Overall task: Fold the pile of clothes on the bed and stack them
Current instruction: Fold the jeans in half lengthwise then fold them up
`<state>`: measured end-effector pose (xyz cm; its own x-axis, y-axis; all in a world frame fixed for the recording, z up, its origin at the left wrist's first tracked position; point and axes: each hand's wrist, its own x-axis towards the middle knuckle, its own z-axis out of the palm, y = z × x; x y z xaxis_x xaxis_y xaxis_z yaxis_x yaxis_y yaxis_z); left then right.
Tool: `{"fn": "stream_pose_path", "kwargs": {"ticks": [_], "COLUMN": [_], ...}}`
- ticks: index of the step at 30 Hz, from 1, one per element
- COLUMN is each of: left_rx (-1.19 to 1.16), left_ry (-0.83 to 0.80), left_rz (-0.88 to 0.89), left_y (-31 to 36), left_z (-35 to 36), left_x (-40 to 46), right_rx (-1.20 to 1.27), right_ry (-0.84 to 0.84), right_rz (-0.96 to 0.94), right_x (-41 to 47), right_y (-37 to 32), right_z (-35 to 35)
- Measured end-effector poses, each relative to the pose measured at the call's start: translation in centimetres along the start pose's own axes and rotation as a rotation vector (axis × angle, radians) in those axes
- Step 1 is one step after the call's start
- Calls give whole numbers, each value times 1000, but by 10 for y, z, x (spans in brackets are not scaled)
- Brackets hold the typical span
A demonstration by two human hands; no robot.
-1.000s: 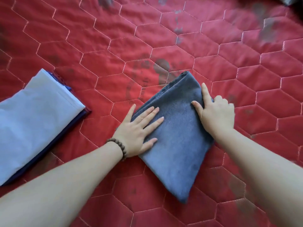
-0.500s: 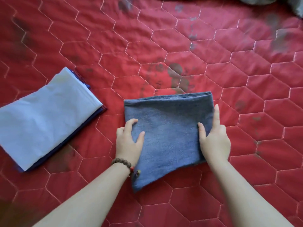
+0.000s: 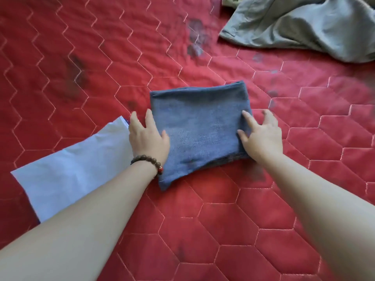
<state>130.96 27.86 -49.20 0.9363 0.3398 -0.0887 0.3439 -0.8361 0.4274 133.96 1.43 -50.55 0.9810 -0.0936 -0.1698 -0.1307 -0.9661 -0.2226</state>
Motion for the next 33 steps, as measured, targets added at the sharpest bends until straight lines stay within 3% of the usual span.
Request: {"fn": "stream_pose_path", "kwargs": {"ticks": [4, 6, 8, 17, 24, 29, 33], "left_rx": [181, 274, 346, 393, 385, 308, 170], "left_ry": [-60, -117, -184, -184, -229, -159, -74], "left_rz": [291, 391, 386, 317, 301, 242, 397], "left_y": [15, 23, 23, 15, 19, 40, 112], "left_z": [22, 37, 52, 74, 71, 65, 73], "left_x": [23, 35, 46, 51, 56, 56, 75], "right_rx": [-159, -205, -263, -185, -114, 281, 404], "right_ry": [119, 53, -45, 117, -60, -202, -22], "right_rz": [-274, -406, -449, -166, -235, -283, -224], "right_x": [27, 43, 55, 57, 69, 77, 77], "right_y": [-24, -41, -49, -41, -34, -25, 3], "right_z": [3, 9, 23, 52, 39, 13, -13]}}
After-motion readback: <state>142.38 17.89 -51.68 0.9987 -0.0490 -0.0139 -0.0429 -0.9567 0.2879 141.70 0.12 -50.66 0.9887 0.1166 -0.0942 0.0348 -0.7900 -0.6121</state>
